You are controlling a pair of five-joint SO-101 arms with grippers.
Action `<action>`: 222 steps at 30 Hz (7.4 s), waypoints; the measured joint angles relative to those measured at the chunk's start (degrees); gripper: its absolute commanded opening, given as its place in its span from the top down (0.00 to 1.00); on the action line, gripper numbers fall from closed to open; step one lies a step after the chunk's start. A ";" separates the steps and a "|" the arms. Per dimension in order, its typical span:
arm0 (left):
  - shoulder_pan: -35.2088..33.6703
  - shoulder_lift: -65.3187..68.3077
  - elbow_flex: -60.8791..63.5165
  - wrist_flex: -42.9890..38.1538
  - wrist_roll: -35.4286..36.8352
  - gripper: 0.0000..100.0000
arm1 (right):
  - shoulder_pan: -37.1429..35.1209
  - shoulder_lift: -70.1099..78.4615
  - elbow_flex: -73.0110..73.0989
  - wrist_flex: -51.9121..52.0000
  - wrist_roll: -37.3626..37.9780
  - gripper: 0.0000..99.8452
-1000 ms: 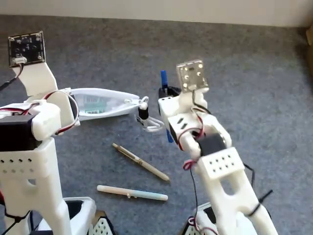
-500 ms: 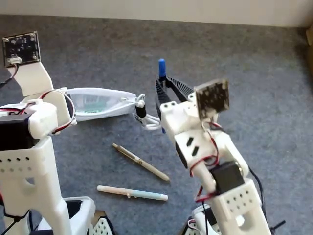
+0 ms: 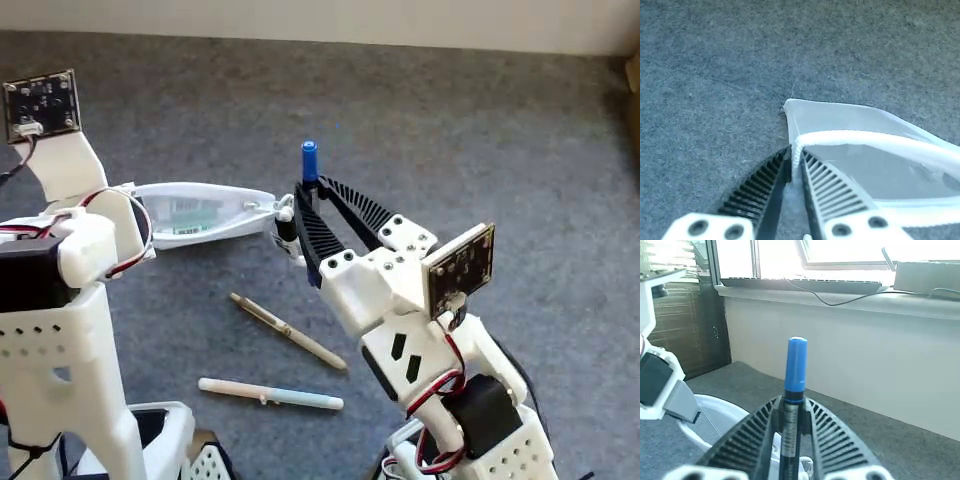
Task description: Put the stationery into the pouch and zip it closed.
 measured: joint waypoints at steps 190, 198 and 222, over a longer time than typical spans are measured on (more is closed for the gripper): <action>-21.89 0.88 2.55 -4.57 0.18 0.99 | -8.79 23.47 -5.54 23.91 13.54 0.81; -29.19 0.88 2.55 -7.03 2.81 0.99 | -13.89 23.47 2.46 16.62 13.54 0.81; -29.27 0.88 2.55 -7.12 3.16 0.99 | -16.88 52.75 -0.62 8.79 13.54 0.81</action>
